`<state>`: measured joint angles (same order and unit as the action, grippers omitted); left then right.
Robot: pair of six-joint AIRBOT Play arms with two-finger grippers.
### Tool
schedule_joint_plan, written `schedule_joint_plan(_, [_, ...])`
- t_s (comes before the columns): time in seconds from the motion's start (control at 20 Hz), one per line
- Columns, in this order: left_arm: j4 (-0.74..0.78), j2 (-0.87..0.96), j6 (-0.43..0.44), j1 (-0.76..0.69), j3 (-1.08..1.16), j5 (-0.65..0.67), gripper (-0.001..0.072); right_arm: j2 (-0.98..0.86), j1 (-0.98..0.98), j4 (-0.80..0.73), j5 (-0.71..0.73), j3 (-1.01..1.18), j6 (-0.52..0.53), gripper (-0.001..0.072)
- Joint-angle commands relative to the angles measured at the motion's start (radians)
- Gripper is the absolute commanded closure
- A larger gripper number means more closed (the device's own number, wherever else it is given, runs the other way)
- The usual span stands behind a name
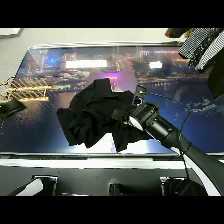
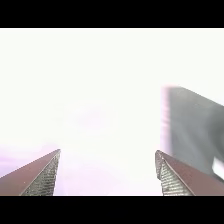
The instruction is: Fold the clothes and pants, and hang the long-sleeved shirts on hangers.
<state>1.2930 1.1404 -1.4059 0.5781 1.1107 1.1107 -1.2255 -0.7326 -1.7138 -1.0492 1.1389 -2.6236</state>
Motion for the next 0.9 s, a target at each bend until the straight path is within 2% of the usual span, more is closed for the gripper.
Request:
schedule_joint_plan(0.0, [0.009,0.023,0.03,0.275,0.019,-0.095,0.0035,0.0,-0.001,0.008,-0.008,0.0,0.002,0.0677])
schedule_joint_plan(0.05, [0.005,0.05,0.045,0.325,0.055,-0.101,0.0035,0.0,-0.001,0.008,-0.016,0.0,0.002,0.0677])
schedule_joint_plan(0.25, [-0.032,0.266,0.31,0.447,0.295,-0.01,0.0037,0.0,-0.001,0.008,-0.034,0.0,0.002,0.0677])
schedule_joint_plan(0.35, [-0.032,0.359,0.456,0.455,0.364,0.034,0.0037,0.0,-0.001,0.008,-0.034,-0.001,0.002,0.0677])
schedule_joint_plan(0.55, [-0.032,0.467,0.652,0.443,0.373,0.021,0.0037,0.0,-0.001,0.008,-0.036,-0.001,0.002,0.0677])
schedule_joint_plan(0.6, [-0.032,0.488,0.677,0.44,0.373,0.014,0.0037,0.0,-0.001,0.008,-0.039,0.0,0.002,0.0677])
schedule_joint_plan(0.85, [-0.032,0.57,0.678,0.434,0.373,-0.057,0.0037,0.0,-0.001,0.008,-0.051,-0.001,0.001,0.0676])
